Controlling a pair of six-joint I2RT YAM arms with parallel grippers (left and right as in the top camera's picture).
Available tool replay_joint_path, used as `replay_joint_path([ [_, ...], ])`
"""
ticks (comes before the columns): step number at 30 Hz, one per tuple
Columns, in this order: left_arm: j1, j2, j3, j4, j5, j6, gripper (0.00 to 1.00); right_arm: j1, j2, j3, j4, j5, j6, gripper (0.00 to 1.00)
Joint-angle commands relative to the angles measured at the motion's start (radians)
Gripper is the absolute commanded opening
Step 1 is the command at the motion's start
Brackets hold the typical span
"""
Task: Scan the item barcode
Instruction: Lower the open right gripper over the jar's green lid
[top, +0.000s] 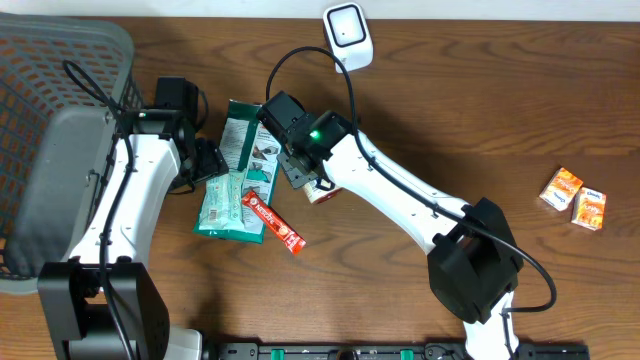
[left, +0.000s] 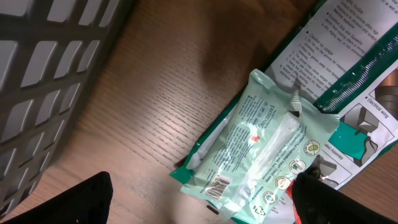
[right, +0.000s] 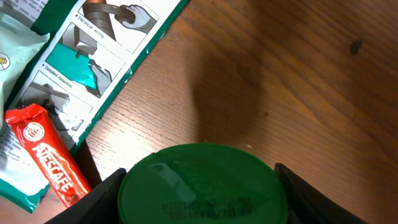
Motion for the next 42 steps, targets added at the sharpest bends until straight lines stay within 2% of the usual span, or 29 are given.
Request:
replay_joint_path([
  [1, 0.004, -0.02, 0.012, -0.002, -0.009, 0.002, 0.93, 0.0, -0.013, 0.002, -0.005, 0.001, 0.006, 0.49],
  [4, 0.004, -0.02, 0.013, -0.002, -0.009, 0.002, 0.93, 0.0, -0.013, 0.002, -0.008, 0.0, 0.006, 0.47],
  [8, 0.004, -0.02, 0.013, -0.002, -0.008, 0.002, 0.93, 0.0, -0.013, 0.002, -0.008, -0.006, 0.006, 0.51],
  [10, 0.004, -0.02, 0.013, -0.002, -0.008, 0.002, 0.93, 0.0, -0.013, 0.002, -0.008, -0.006, 0.006, 0.49],
  [12, 0.004, -0.02, 0.013, -0.002, -0.009, 0.002, 0.93, 0.0, -0.013, 0.002, -0.008, -0.006, 0.006, 0.4],
  [13, 0.004, -0.02, 0.013, -0.002, -0.009, 0.002, 0.93, 0.0, -0.013, 0.002, -0.008, -0.006, 0.006, 0.4],
  [17, 0.004, -0.02, 0.013, -0.002, -0.009, 0.002, 0.93, 0.0, -0.013, 0.002, -0.008, -0.006, 0.006, 0.61],
  [19, 0.004, -0.02, 0.013, -0.002, -0.009, 0.002, 0.93, 0.0, -0.013, 0.002, -0.006, -0.006, 0.006, 0.65],
  [22, 0.004, -0.02, 0.013, -0.002, -0.009, 0.002, 0.93, 0.0, -0.013, 0.002, -0.004, -0.006, 0.006, 0.62],
  [27, 0.004, -0.02, 0.013, -0.002, -0.009, 0.002, 0.93, 0.0, -0.013, 0.002, -0.004, -0.006, 0.006, 0.46],
  [31, 0.004, -0.02, 0.012, -0.002, -0.009, 0.002, 0.93, -0.001, -0.013, 0.002, -0.004, -0.006, 0.006, 0.46],
  [36, 0.004, -0.02, 0.013, -0.002, -0.009, 0.002, 0.93, 0.0, -0.013, 0.002, -0.008, -0.006, 0.006, 0.59],
  [40, 0.004, -0.02, 0.013, -0.002, -0.008, 0.002, 0.93, 0.0, -0.013, 0.002, -0.008, -0.008, 0.006, 0.53],
  [42, 0.004, -0.02, 0.013, -0.002, -0.008, 0.002, 0.93, 0.0, -0.013, 0.002, -0.009, -0.011, 0.006, 0.54],
])
